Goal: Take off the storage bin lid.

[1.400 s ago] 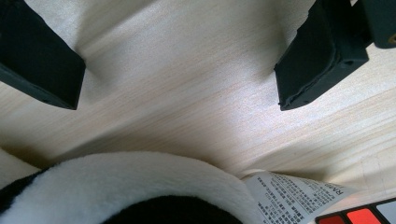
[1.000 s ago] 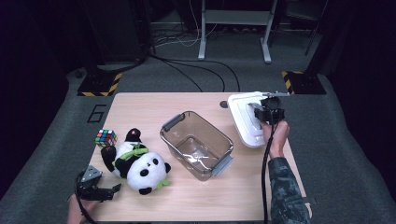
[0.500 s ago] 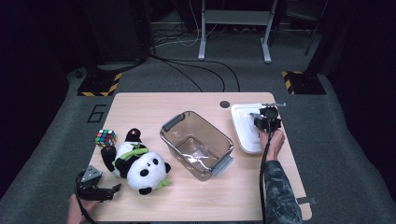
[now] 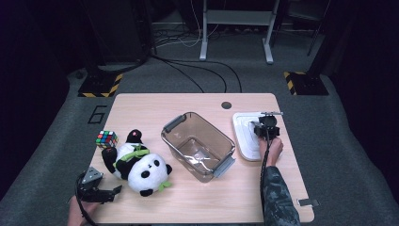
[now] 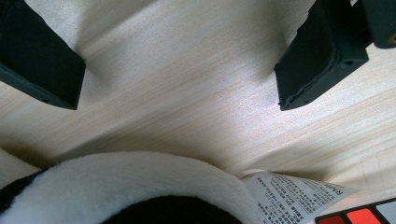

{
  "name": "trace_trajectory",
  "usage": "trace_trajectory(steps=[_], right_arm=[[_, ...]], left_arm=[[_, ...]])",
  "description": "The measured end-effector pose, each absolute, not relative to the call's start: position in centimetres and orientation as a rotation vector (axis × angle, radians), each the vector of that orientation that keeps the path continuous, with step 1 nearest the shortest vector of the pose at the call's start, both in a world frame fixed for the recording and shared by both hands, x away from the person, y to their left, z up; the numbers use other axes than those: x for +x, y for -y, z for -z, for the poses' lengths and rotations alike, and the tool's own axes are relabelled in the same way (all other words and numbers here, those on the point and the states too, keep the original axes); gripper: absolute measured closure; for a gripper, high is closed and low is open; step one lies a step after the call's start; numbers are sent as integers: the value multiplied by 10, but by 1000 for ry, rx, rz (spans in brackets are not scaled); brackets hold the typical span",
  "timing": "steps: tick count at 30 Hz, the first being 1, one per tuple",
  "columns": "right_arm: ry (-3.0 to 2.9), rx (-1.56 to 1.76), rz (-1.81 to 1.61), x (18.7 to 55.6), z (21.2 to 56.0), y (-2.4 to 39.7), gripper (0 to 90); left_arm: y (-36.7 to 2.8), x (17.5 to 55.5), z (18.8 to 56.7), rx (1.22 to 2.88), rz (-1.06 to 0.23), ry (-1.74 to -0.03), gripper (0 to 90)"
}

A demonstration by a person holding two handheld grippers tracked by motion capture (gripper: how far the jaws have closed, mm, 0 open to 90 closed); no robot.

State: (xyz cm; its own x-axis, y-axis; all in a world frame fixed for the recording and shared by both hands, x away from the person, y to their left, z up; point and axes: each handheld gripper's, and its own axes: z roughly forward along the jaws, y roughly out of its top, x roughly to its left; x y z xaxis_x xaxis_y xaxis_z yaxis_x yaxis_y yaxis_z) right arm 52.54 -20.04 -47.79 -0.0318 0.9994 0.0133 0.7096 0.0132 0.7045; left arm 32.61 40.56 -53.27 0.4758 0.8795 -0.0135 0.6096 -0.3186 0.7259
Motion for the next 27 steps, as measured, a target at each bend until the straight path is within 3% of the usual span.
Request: trace_trajectory(steps=[9, 18, 27], right_arm=[[-1800, 1741, -748, 525, 490, 201, 649], [-1861, 1809, -794, 520, 488, 210, 256], [-1917, 1712, -886, 489, 473, 218, 102]], left_arm=[[-406, 326, 532, 2052, -508, -1228, 15], [-406, 326, 533, 2050, -509, -1229, 15], [-405, 326, 533, 2048, -512, -1228, 15]])
